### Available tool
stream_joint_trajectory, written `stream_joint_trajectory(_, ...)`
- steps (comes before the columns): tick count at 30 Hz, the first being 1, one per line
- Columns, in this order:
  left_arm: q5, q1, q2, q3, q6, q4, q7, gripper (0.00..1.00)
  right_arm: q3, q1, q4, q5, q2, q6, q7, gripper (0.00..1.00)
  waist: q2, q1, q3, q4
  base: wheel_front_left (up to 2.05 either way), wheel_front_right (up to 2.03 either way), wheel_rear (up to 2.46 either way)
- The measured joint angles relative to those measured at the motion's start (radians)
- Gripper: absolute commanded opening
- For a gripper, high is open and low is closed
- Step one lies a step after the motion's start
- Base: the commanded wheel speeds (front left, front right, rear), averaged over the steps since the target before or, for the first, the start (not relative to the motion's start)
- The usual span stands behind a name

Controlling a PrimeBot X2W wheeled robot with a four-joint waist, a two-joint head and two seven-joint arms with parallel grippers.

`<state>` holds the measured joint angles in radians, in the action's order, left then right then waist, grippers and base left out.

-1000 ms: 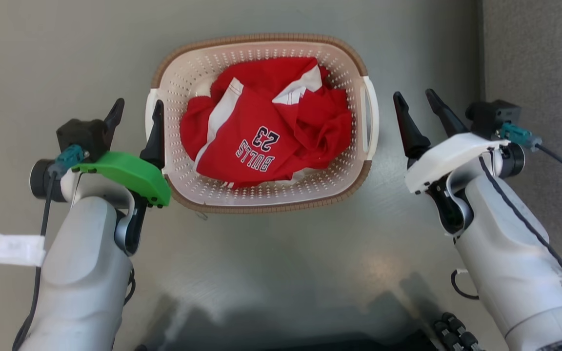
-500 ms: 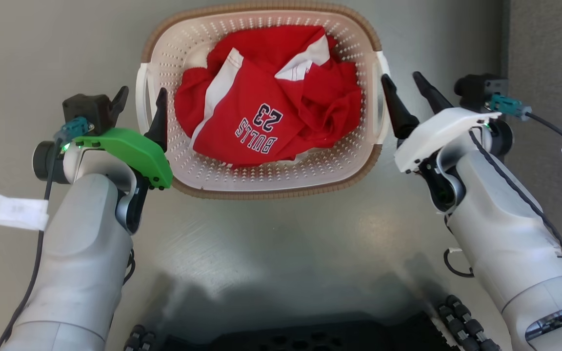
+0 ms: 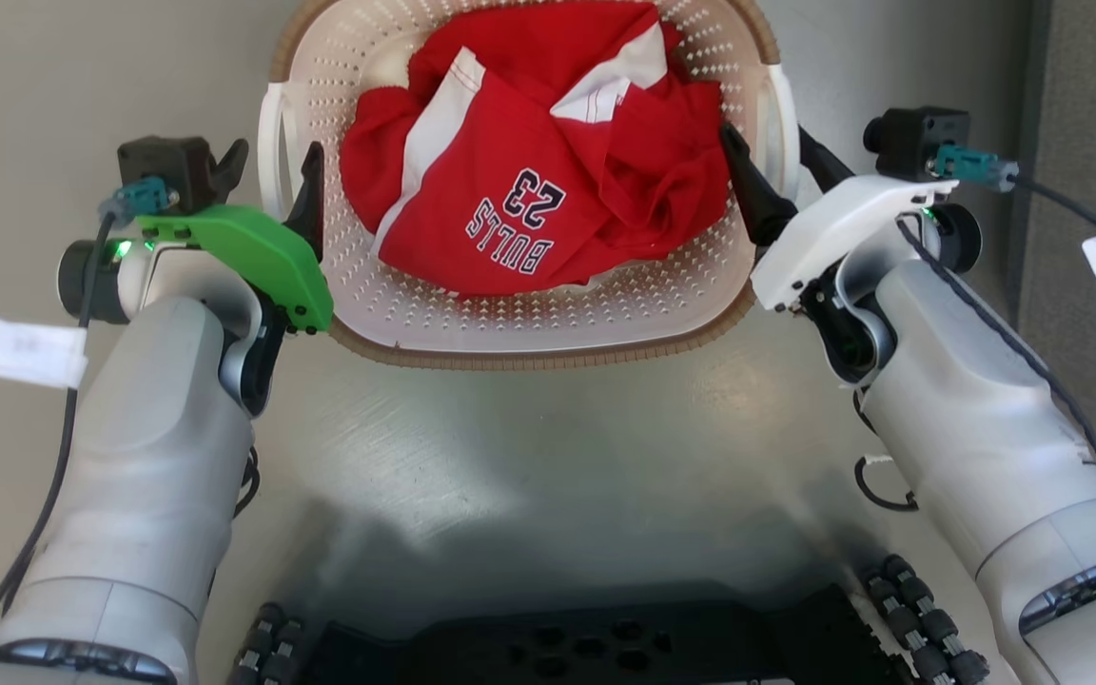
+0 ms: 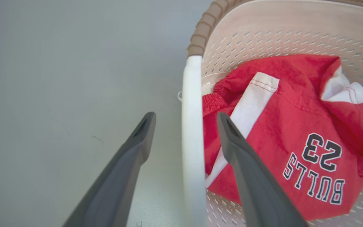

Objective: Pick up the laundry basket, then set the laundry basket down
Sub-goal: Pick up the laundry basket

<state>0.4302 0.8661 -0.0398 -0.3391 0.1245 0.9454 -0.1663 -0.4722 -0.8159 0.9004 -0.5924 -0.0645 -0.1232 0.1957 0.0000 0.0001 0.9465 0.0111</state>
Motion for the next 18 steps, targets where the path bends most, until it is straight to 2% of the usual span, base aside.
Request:
stream_joint_trajectory(8, 0.035, 0.027, 0.004, -0.029, 0.000, 0.047, 0.008, 1.00, -0.044, -0.025, 0.044, -0.035, -0.001, 0.000, -0.014, 1.00, 0.0000, 0.0000, 0.031, 0.009, 0.00, 0.00, 0.00)
stream_joint_trajectory(9, 0.039, 0.028, 0.004, -0.033, 0.000, 0.050, 0.008, 0.99, -0.049, -0.026, 0.046, -0.037, -0.001, 0.000, -0.016, 0.95, 0.0000, 0.0000, 0.032, 0.010, 0.00, 0.00, 0.00)
stream_joint_trajectory(10, 0.043, 0.029, 0.004, -0.039, 0.000, 0.053, 0.009, 0.90, -0.053, -0.029, 0.048, -0.043, -0.001, 0.000, -0.016, 0.91, 0.0000, 0.0000, 0.033, 0.010, 0.00, 0.00, 0.00)
stream_joint_trajectory(11, 0.046, 0.032, 0.005, -0.045, 0.000, 0.057, 0.013, 0.77, -0.057, -0.034, 0.050, -0.048, -0.001, 0.000, -0.016, 0.79, 0.0000, 0.0000, 0.033, 0.011, 0.00, 0.00, 0.00)
stream_joint_trajectory(12, 0.051, 0.036, 0.007, -0.049, 0.000, 0.062, 0.016, 0.55, -0.060, -0.039, 0.051, -0.057, -0.001, 0.000, -0.016, 0.75, 0.0000, 0.0000, 0.034, 0.011, 0.00, 0.00, 0.00)
stream_joint_trajectory(13, 0.055, 0.038, 0.008, -0.052, 0.000, 0.065, 0.016, 0.47, -0.063, -0.042, 0.054, -0.064, -0.001, 0.000, -0.016, 0.69, 0.0000, 0.0000, 0.034, 0.012, 0.00, 0.00, 0.00)
stream_joint_trajectory(14, 0.060, 0.039, 0.009, -0.054, 0.000, 0.069, 0.016, 0.37, -0.065, -0.043, 0.058, -0.071, -0.002, 0.000, -0.016, 0.46, 0.0000, 0.0000, 0.034, 0.012, 0.00, 0.00, 0.00)
stream_joint_trajectory(15, 0.060, 0.039, 0.010, -0.057, 0.000, 0.072, 0.016, 0.25, -0.068, -0.045, 0.062, -0.075, -0.002, 0.000, -0.016, 0.41, 0.0000, 0.0000, 0.034, 0.012, 0.00, 0.00, 0.00)
stream_joint_trajectory(16, 0.062, 0.040, 0.012, -0.061, 0.000, 0.073, 0.016, 0.00, -0.071, -0.046, 0.068, -0.078, -0.003, 0.000, -0.016, 0.33, 0.0000, -0.0001, 0.033, 0.012, 0.00, 0.00, 0.00)
stream_joint_trajectory(17, 0.067, 0.042, 0.015, -0.065, 0.003, 0.073, 0.015, 0.00, -0.072, -0.049, 0.073, -0.078, -0.003, 0.000, -0.016, 0.22, 0.0000, -0.0001, 0.033, 0.012, 0.00, 0.00, 0.00)
stream_joint_trajectory(18, 0.072, 0.044, 0.016, -0.069, 0.003, 0.074, 0.014, 0.00, -0.075, -0.052, 0.077, -0.078, -0.003, 0.000, -0.014, 0.01, 0.0000, -0.0001, 0.033, 0.012, 0.00, 0.00, 0.00)
